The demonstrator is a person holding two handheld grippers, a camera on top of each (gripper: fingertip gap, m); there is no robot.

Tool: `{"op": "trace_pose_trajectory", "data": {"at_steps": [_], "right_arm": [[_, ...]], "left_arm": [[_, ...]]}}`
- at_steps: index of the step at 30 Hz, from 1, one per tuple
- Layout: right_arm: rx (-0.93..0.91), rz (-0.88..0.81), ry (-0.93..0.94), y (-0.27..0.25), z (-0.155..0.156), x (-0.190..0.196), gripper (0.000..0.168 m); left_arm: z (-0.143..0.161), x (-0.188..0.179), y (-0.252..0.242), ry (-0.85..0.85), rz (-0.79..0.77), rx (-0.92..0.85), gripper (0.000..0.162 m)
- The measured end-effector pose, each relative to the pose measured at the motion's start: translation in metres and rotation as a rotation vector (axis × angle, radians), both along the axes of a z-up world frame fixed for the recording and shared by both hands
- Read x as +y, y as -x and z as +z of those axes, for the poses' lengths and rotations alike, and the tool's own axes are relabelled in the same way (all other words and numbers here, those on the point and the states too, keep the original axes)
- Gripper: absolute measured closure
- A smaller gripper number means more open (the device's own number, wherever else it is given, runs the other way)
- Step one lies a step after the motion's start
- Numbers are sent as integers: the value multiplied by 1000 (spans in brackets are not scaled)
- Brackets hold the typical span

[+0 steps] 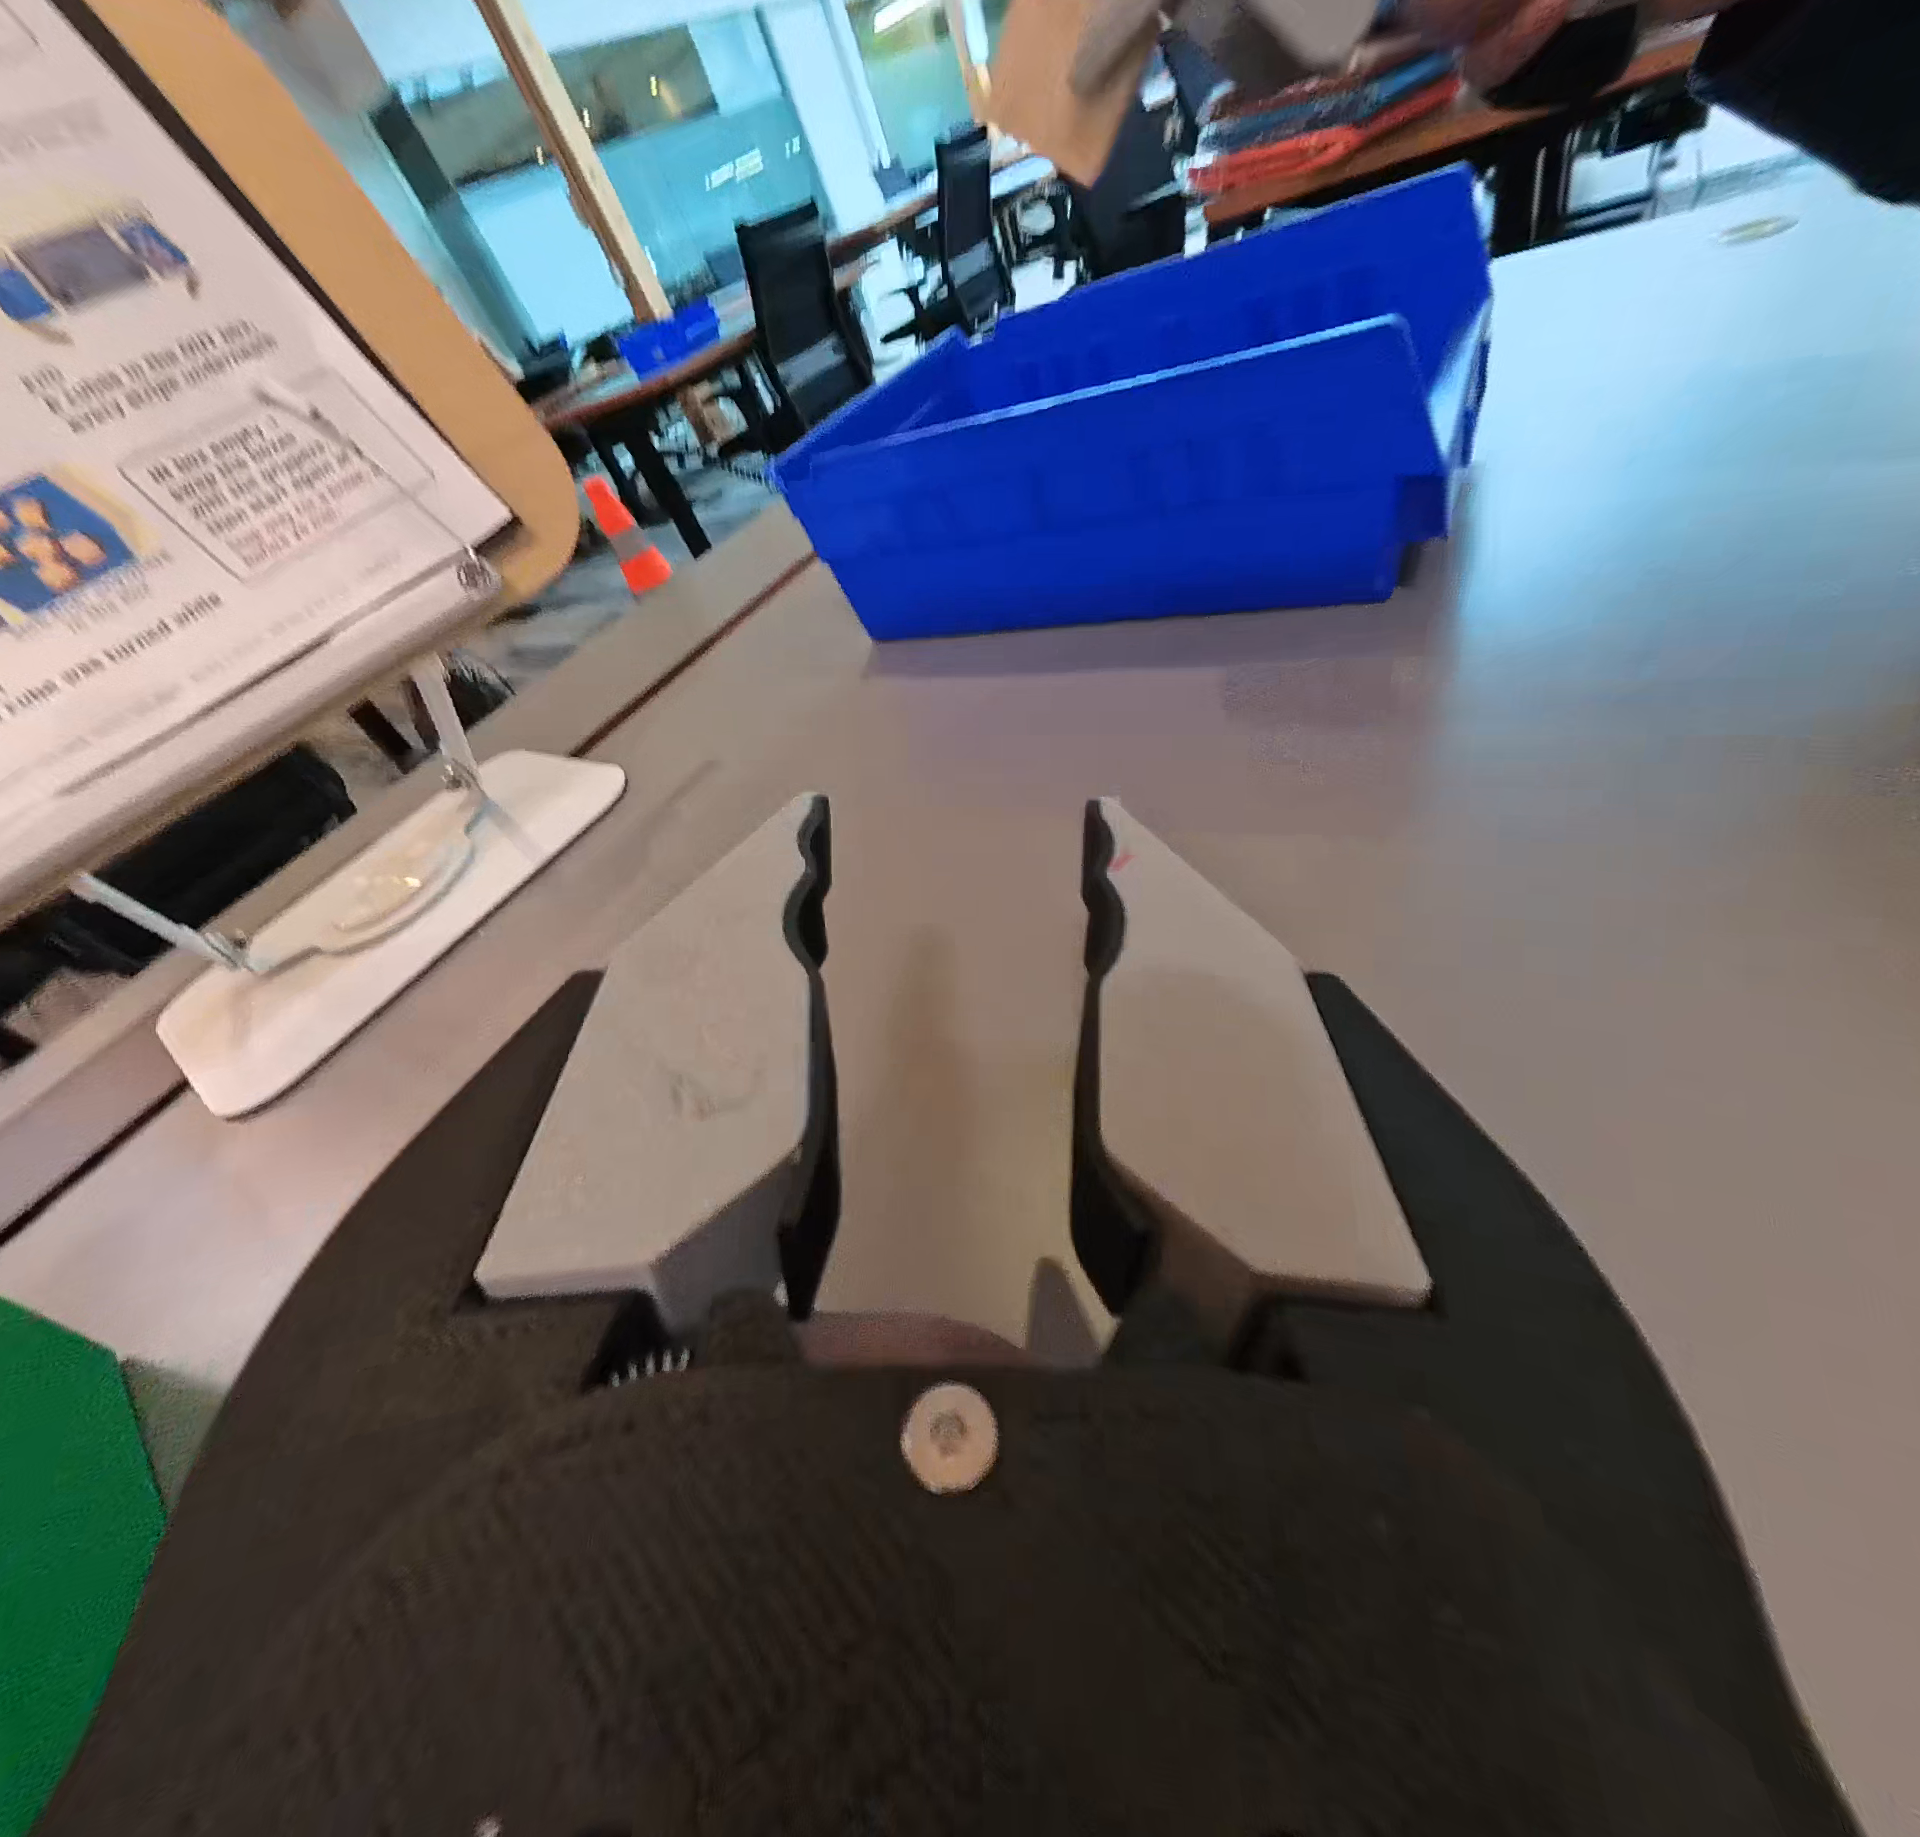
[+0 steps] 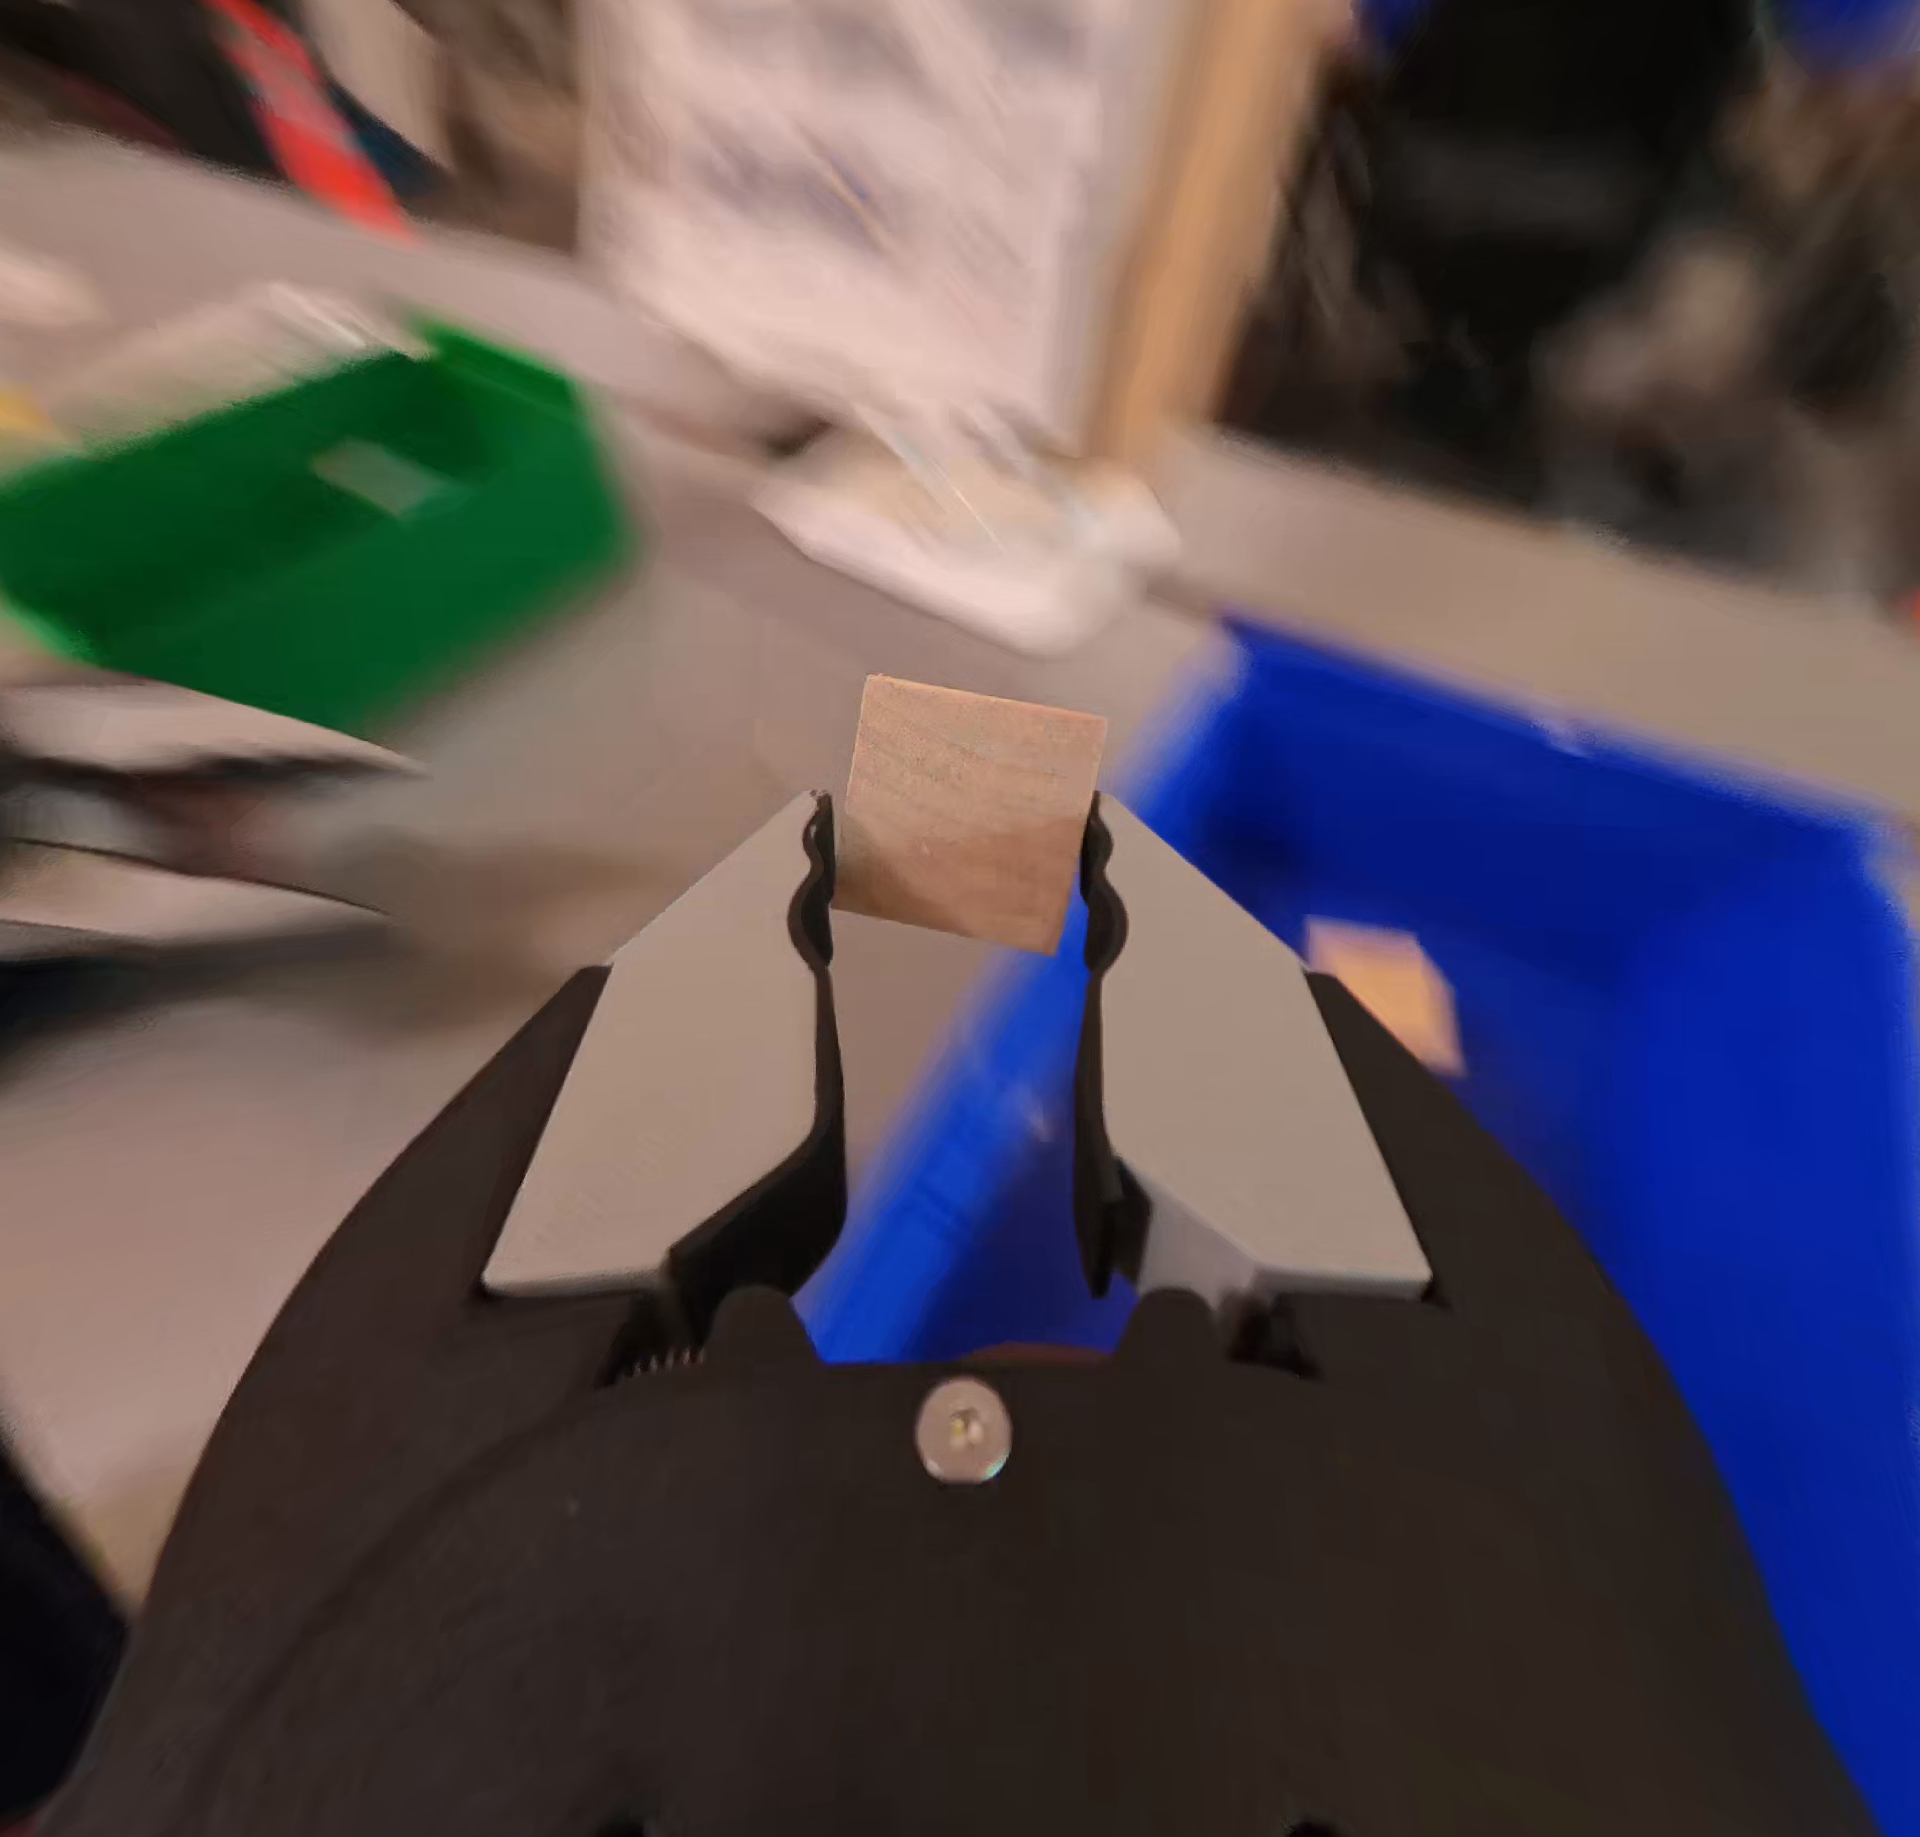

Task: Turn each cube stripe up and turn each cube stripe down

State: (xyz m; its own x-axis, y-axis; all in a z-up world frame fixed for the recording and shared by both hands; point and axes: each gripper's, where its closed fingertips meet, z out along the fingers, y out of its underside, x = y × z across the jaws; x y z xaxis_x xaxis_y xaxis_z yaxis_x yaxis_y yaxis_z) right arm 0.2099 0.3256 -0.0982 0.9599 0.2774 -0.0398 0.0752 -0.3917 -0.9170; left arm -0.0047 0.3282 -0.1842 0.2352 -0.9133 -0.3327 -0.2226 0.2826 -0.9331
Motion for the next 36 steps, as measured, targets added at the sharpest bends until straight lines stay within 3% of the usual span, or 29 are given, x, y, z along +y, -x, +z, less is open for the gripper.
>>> {"op": "trace_pose_trajectory", "data": {"at_steps": [4, 9, 11, 14, 17, 20, 25, 30, 32, 36], "right_arm": [[-28, -109, 296, -56, -89, 12, 123], [-100, -143, 450, -64, -145, 30, 126], [-169, -139, 489, -69, -159, 39, 163], [-107, -135, 510, -66, -157, 48, 168], [-179, -162, 536, -74, -158, 44, 142], [-169, -145, 507, -70, -144, 38, 142], [-109, -158, 278, -56, -73, 33, 137], [-37, 15, -40, 25, 6, 21, 132], [8, 137, -56, 71, 9, 16, 130], [68, 340, 19, 148, -33, 24, 125]], "left_arm": [[-12, 6, 0, -1, 36, 62, 117], [-26, 1, -6, -37, 30, 131, 117], [-28, 1, -7, -49, 29, 145, 117], [-26, 1, -6, -51, 30, 136, 118], [-26, 5, -4, -33, 43, 136, 118], [-27, 5, -3, -24, 35, 140, 118], [-29, 5, -3, -33, 36, 155, 125], [-35, 6, -4, 11, 24, 185, 123], [-40, 9, -5, 29, 35, 212, 120], [-47, 16, -6, 22, 88, 255, 118]]}}
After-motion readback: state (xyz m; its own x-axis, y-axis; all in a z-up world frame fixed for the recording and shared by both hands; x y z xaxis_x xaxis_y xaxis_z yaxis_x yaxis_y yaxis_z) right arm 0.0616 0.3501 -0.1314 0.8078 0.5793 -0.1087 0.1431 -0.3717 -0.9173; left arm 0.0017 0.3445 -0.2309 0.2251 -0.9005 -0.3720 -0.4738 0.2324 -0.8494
